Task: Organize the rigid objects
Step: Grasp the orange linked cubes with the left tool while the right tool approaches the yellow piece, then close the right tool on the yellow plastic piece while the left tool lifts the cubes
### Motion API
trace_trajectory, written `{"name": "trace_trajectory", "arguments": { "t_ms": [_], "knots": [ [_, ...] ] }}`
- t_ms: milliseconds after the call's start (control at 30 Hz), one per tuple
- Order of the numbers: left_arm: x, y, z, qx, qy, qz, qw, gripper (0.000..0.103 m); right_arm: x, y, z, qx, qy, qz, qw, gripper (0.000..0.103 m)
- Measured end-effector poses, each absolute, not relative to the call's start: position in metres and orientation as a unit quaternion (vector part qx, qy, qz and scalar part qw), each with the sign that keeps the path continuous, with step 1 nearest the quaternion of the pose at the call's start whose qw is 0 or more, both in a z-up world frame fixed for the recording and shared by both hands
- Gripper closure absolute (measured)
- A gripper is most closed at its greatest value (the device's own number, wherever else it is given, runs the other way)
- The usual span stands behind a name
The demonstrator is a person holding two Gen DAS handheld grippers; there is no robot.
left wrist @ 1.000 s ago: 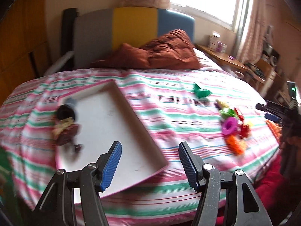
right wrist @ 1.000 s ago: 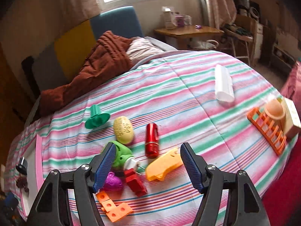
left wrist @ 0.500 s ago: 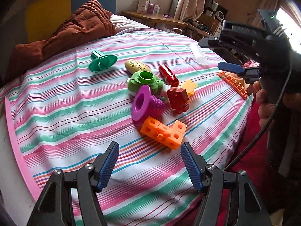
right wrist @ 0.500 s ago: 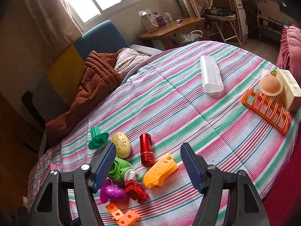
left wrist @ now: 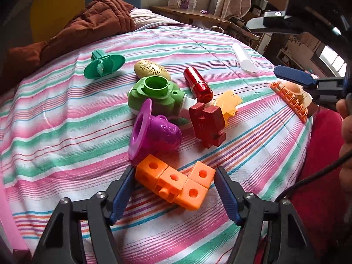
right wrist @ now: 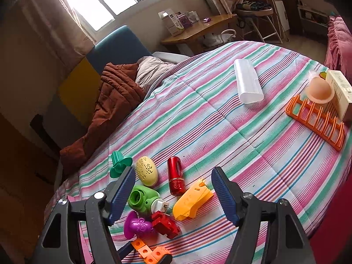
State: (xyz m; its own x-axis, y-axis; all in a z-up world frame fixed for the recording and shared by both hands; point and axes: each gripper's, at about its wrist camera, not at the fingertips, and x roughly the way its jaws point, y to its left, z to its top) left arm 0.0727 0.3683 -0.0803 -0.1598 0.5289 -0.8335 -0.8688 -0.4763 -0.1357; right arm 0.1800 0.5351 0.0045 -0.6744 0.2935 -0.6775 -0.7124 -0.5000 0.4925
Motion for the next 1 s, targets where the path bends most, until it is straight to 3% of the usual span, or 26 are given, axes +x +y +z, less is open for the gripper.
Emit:
{"name": "trace_trajectory", "arguments": {
  "t_ms": [467, 767, 1000],
  "knots": [
    [0.047, 0.290, -0.080, -0.422, 0.178, 0.754, 0.471, 0.030, 0.178, 0.541, -0.012, -0.292, 0.419, 0.806, 0.301, 0.030],
    [0.049, 0.275, -0.082, -0.408, 0.164, 0.769, 0.464, 0.030, 0.184, 0.553, -0.036, -0.314, 0.467, 0.767, 0.310, 0.030],
    [0.054, 0.272, -0.085, -0.396, 0.177, 0.778, 0.455, 0.035, 0.168, 0.547, -0.047, -0.364, 0.444, 0.760, 0.306, 0.034]
  ]
}}
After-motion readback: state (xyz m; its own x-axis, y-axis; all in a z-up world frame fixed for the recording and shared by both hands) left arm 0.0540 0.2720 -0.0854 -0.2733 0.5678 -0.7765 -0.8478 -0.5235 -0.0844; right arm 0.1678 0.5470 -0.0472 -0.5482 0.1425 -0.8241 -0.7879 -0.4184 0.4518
